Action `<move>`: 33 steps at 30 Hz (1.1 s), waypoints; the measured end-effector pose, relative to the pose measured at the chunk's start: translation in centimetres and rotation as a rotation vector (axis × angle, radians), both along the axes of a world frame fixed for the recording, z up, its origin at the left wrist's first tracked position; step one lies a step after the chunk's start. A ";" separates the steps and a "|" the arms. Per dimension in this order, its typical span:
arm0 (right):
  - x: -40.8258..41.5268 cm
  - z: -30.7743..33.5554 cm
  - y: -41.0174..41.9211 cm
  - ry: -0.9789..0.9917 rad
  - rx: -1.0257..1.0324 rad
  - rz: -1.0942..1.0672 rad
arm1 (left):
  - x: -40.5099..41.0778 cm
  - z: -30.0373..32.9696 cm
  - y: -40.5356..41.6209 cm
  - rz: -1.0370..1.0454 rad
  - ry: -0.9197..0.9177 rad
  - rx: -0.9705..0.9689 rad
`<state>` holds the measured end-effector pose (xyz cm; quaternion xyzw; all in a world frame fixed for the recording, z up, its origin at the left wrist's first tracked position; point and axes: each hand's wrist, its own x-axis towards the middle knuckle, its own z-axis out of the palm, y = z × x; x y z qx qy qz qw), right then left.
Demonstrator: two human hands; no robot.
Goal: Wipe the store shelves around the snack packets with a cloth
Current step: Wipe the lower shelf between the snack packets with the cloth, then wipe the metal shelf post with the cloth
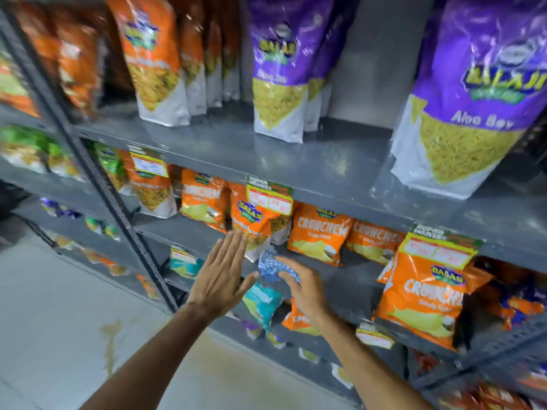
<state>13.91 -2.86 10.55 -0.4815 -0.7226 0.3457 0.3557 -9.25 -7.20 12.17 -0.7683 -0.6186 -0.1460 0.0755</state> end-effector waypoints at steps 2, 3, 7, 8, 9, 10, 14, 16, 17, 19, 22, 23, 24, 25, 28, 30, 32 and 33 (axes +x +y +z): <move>-2.7 2.3 0.1 0.029 0.028 0.067 | -2.4 2.0 -1.2 0.040 0.013 0.059; -4.1 3.5 0.2 0.046 0.048 0.091 | -3.7 3.1 -1.6 0.062 0.023 0.084; -9.8 7.9 0.7 0.126 0.147 0.142 | -9.6 7.1 -2.8 0.170 0.052 0.124; -11.2 8.8 0.8 0.141 0.165 0.150 | -11.2 8.1 -2.8 0.195 0.060 0.139; -12.6 9.7 0.9 0.158 0.180 0.155 | -12.7 9.0 -2.8 0.217 0.065 0.161; -14.0 10.5 1.0 0.174 0.195 0.159 | -14.3 10.0 -2.8 0.235 0.067 0.185; -20.3 13.3 1.9 0.217 0.221 0.193 | -20.5 13.2 -1.5 0.274 0.063 0.260; -24.1 15.0 2.6 0.231 0.252 0.187 | -24.1 14.4 -0.3 0.275 0.051 0.290; -26.1 16.0 3.1 0.244 0.271 0.171 | -25.9 15.0 0.4 0.275 0.044 0.306; -30.5 18.0 4.5 0.297 0.285 0.147 | -30.0 16.4 2.1 0.264 0.025 0.347; -37.5 21.0 6.9 0.339 0.285 0.129 | -36.0 19.0 5.0 0.253 -0.011 0.421; -39.3 22.0 7.8 0.352 0.283 0.124 | -37.5 20.0 5.9 0.250 -0.008 0.458; -41.4 23.1 8.7 0.366 0.294 0.118 | -39.3 21.0 7.0 0.244 0.000 0.496; -43.4 24.0 9.7 0.374 0.310 0.106 | -41.0 22.0 8.1 0.238 0.007 0.529; -48.3 26.6 13.1 0.377 0.342 0.072 | -45.0 24.5 11.7 0.205 -0.011 0.587; -51.1 27.9 16.1 0.339 0.360 0.006 | -46.5 25.7 14.2 0.171 -0.061 0.619; -53.3 28.6 19.5 0.288 0.353 -0.091 | -47.3 26.6 16.6 0.146 -0.093 0.661; -54.2 28.8 21.2 0.276 0.347 -0.130 | -47.5 26.7 17.8 0.137 -0.100 0.683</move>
